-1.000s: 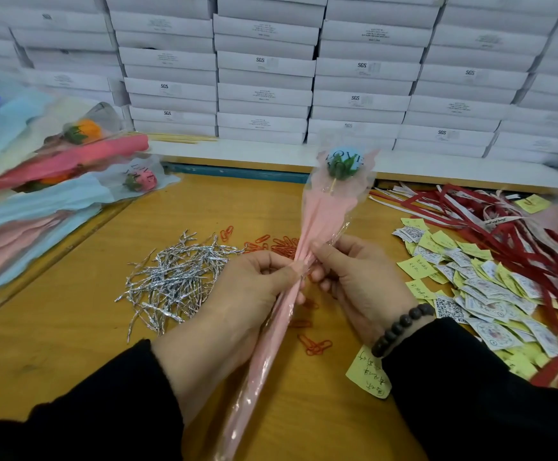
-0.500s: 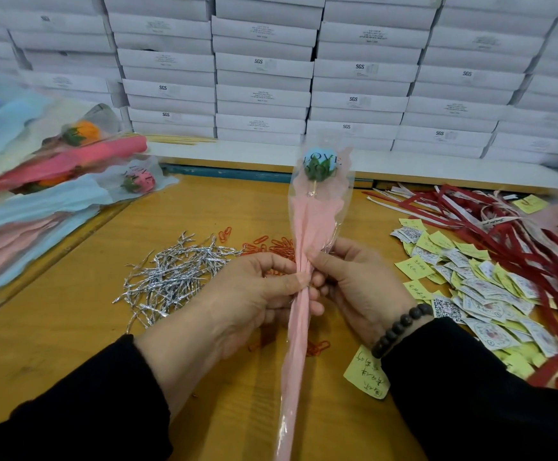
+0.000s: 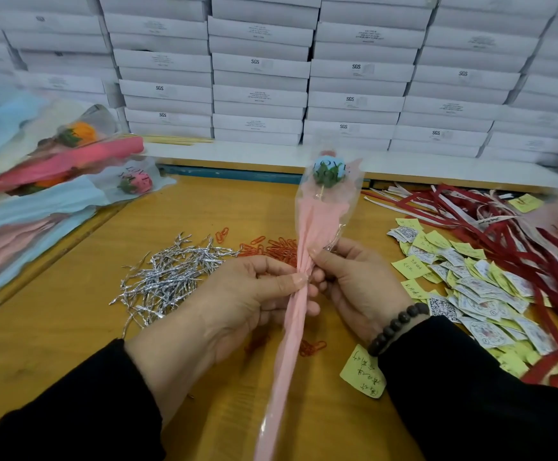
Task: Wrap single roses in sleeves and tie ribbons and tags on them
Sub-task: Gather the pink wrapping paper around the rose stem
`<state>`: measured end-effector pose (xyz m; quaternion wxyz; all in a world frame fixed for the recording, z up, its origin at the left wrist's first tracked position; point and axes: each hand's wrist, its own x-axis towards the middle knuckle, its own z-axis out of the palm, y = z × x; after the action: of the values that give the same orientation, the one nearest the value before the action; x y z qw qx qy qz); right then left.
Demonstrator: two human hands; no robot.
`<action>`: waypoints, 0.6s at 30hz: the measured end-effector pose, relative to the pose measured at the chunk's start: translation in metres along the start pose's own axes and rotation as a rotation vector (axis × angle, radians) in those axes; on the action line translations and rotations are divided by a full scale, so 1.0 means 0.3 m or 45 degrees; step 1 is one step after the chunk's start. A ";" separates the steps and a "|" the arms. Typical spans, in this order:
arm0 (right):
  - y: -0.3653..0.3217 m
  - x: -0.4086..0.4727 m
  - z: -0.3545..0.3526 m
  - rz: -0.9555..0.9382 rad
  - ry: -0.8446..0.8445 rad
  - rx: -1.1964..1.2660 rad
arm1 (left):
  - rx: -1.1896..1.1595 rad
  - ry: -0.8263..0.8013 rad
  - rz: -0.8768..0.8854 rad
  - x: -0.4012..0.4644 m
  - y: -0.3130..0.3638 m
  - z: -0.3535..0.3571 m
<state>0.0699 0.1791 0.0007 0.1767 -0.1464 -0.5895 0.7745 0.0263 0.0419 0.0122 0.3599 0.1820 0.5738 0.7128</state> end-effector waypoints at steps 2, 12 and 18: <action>0.002 0.004 -0.001 0.002 0.014 -0.002 | -0.004 0.009 -0.011 -0.001 -0.008 0.003; -0.075 -0.013 -0.027 -0.012 -0.048 -0.480 | 0.014 0.121 0.024 -0.007 -0.018 0.015; -0.270 -0.013 -0.296 -0.165 0.320 -1.619 | 0.000 0.204 0.070 -0.003 -0.014 0.012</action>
<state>0.1202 0.2736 0.0557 0.1695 -0.2758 -0.9154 0.2394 0.0305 0.0440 0.0092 0.2932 0.1402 0.5956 0.7346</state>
